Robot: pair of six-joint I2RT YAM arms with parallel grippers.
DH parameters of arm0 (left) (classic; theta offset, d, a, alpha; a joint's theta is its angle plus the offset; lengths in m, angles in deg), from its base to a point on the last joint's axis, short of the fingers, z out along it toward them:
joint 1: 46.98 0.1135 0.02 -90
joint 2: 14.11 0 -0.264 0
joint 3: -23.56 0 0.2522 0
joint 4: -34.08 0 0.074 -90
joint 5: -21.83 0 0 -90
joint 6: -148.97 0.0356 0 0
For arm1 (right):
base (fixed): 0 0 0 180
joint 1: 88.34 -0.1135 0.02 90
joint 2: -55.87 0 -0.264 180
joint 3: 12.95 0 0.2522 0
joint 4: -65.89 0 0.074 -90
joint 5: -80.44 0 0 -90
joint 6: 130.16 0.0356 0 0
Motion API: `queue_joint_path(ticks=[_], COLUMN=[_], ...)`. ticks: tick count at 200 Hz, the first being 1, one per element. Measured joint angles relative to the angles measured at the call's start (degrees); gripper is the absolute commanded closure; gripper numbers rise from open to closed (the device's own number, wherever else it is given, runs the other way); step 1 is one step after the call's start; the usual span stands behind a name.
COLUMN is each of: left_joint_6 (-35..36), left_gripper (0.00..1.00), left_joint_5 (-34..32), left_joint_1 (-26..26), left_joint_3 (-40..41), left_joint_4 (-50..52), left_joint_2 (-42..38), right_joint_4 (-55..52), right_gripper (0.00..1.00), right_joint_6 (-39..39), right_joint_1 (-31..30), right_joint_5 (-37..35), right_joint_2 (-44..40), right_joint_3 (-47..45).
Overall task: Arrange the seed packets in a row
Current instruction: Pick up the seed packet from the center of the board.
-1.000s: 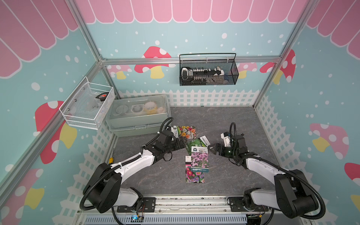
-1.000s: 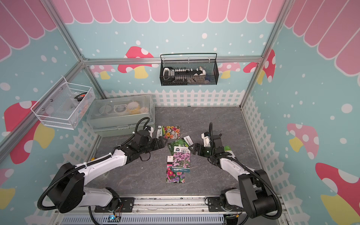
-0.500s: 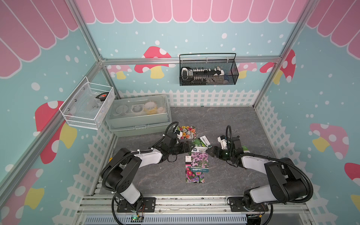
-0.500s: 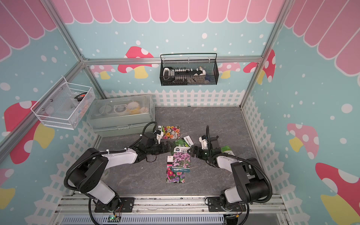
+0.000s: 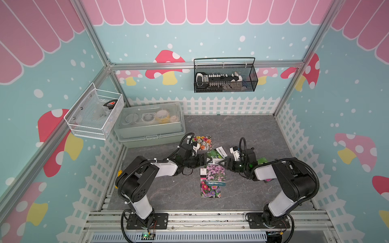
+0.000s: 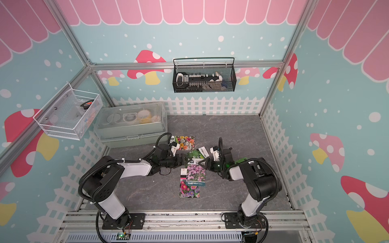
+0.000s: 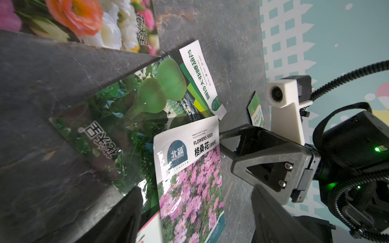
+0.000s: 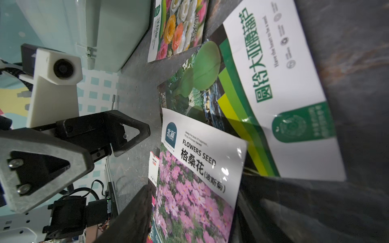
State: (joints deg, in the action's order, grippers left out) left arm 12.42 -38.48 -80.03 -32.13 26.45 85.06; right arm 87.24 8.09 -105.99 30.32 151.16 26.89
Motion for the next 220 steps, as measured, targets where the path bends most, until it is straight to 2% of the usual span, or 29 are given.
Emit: queue_joint_path(ticks=[42,62,96,134,157,192,220], left_joint_6=[-0.94,-1.07,-1.22,-1.22,-1.18,-1.18,-0.57], left_gripper=[0.28,0.27,0.27,0.26,0.26,0.24,0.20], left_joint_5=[1.22,1.46,1.70,1.84,1.84,1.81,0.98], left_joint_1=[0.02,0.04,0.31,0.42,0.42,1.09,2.16], left_joint_3=[0.00,0.00,0.00,0.00,0.00,0.00,0.02], left_joint_4=[-1.29,-1.64,-1.62,-1.29,-1.16,-0.33,2.14], left_joint_2=[0.37,0.37,0.37,0.04,-0.50,-0.98,-5.25], right_joint_4=[-0.35,-0.37,-0.42,-0.42,0.98,2.82,2.78], right_gripper=[0.71,0.75,0.95,0.92,1.00,1.00,1.00], right_joint_6=[0.96,1.18,0.85,1.16,1.77,3.02,3.34], right_joint_1=[-0.02,-0.02,-0.04,-0.04,-0.07,-0.22,-0.46], right_joint_5=[0.31,0.26,0.33,0.59,1.66,2.62,2.89], right_joint_2=[-0.46,-1.66,-2.82,-2.82,-1.57,-0.17,-2.36], right_joint_3=[-0.63,-0.68,-0.68,-0.68,-0.68,-0.68,-0.70])
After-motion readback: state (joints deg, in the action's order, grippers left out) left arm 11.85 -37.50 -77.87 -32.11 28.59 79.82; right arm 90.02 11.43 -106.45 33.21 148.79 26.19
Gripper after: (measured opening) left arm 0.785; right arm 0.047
